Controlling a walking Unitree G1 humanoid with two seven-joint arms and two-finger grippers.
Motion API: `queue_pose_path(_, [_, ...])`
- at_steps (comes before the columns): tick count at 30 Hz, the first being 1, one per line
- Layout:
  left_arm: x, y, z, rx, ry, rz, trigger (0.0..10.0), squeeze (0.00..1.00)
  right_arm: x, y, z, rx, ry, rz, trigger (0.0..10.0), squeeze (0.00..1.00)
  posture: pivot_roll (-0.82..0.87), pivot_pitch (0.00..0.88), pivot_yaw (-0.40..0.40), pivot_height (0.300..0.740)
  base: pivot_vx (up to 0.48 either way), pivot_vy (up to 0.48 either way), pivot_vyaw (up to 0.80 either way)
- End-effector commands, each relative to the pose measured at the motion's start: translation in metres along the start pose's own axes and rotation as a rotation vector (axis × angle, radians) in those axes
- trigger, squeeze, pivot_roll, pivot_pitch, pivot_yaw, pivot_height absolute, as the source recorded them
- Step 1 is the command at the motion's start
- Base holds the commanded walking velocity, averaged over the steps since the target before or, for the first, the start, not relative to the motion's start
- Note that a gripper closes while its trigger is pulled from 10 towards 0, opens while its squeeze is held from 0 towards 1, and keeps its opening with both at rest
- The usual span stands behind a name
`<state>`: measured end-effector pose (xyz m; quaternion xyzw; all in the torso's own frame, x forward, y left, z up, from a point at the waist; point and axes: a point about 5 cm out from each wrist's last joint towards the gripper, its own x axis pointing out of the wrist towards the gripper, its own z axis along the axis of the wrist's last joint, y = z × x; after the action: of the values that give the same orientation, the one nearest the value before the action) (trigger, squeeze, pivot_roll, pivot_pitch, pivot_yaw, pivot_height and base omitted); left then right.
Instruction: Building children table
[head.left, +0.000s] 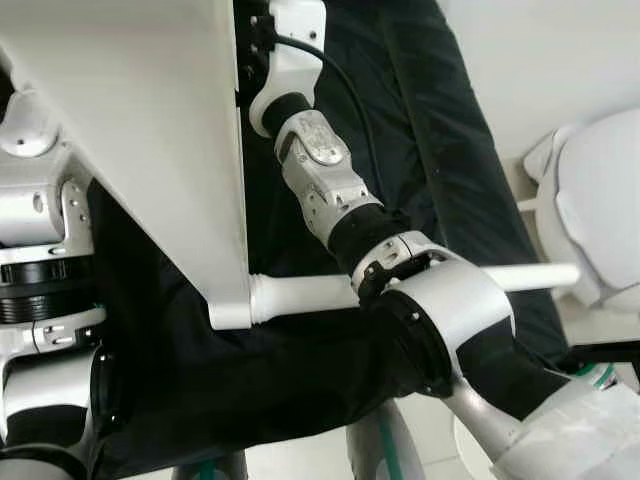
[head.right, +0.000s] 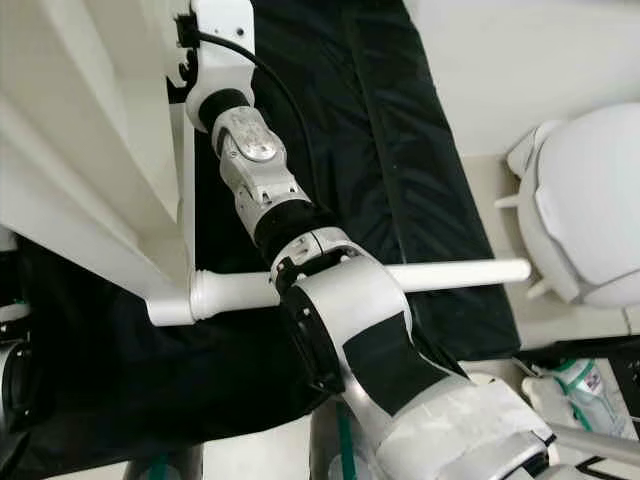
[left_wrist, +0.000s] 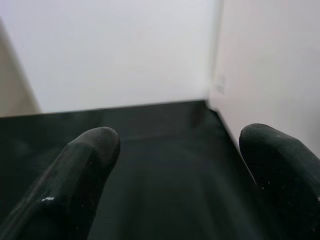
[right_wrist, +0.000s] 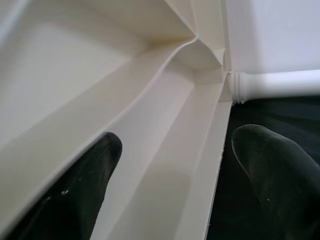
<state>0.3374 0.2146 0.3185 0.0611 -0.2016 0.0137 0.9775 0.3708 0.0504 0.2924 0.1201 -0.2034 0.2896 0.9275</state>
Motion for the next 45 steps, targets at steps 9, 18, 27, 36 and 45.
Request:
queue_pose_path(9, [-0.002,0.0,-0.003,-0.002,0.01,-0.031,10.0,0.0,0.002,0.056,-0.004,0.073,-0.004,0.127,10.0,0.0,0.14,0.286,-0.105,0.74,0.0,0.42,0.0])
queue_pose_path(18, [-0.002,0.001,-0.002,0.0,0.01,-0.024,10.0,0.0,0.002,0.06,-0.004,0.077,-0.007,0.144,10.0,0.0,0.15,0.284,-0.112,0.74,0.0,0.437,0.0])
queue_pose_path(27, [-0.002,0.001,-0.001,-0.003,0.004,-0.026,10.0,0.0,0.003,0.062,-0.003,0.078,-0.008,0.149,10.0,0.0,0.14,0.285,-0.114,0.74,0.0,0.425,0.0])
queue_pose_path(36, [-0.006,-0.007,0.003,-0.004,-0.034,-0.077,10.0,0.0,0.003,0.059,-0.004,0.072,-0.004,0.143,10.0,0.0,0.14,0.285,-0.113,0.74,0.0,0.027,0.0])
queue_pose_path(45, [-0.009,-0.018,0.003,0.018,-0.049,-0.133,10.0,0.0,0.002,0.054,-0.005,0.064,0.002,0.128,10.0,0.0,0.14,0.282,-0.111,0.74,0.0,0.0,0.0])
